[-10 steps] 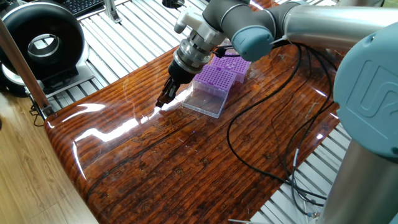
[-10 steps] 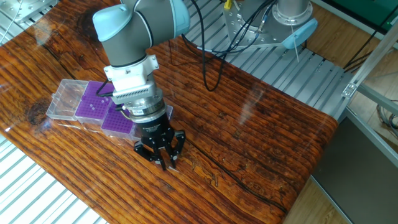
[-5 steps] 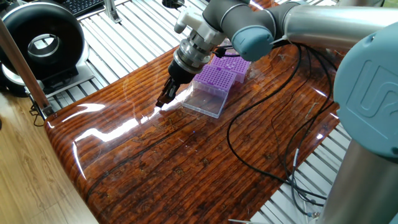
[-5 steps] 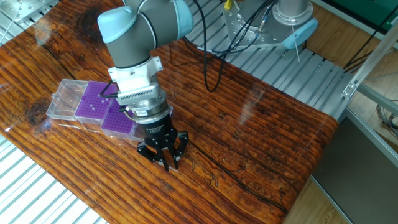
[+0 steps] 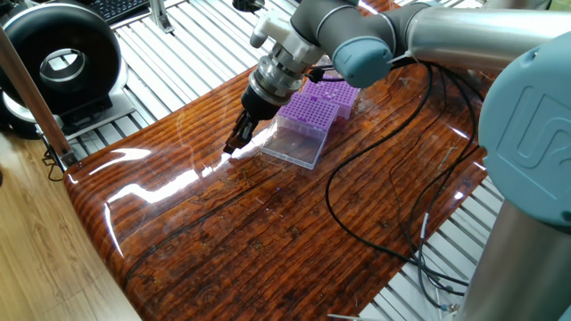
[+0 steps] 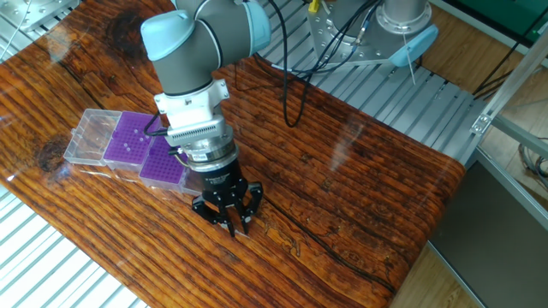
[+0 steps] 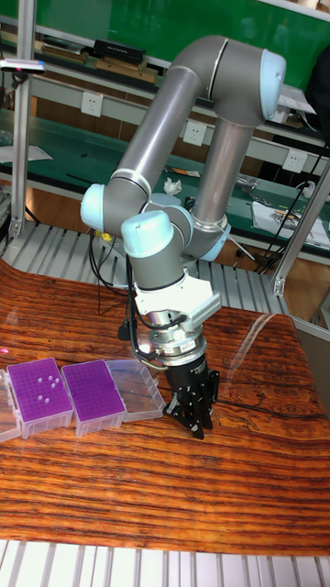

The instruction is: Transfer all small pipette tips from one holder to another

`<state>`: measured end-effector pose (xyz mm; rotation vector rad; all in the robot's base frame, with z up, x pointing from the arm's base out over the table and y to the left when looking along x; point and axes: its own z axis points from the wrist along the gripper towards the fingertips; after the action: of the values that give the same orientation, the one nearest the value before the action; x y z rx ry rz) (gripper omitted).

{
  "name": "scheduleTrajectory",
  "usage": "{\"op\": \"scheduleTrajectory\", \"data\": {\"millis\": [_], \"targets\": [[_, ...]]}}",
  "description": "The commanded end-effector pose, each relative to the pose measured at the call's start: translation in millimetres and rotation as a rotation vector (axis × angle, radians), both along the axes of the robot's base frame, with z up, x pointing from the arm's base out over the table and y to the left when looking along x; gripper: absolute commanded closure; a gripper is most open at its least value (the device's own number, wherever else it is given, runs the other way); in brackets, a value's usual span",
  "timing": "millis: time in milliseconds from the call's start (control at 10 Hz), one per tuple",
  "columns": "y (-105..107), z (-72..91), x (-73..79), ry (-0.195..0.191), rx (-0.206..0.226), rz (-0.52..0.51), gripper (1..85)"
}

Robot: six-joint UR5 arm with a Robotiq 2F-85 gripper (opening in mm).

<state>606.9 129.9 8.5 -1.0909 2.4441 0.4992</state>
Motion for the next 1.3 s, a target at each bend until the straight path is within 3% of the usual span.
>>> {"op": "scheduleTrajectory", "data": {"millis": [0, 1200], "targets": [[0, 2.7, 3.4, -0.008, 0.004, -0.006, 57.3], [-1, 6.8, 13.7, -0.028, -0.012, 0.014, 56.0]]}}
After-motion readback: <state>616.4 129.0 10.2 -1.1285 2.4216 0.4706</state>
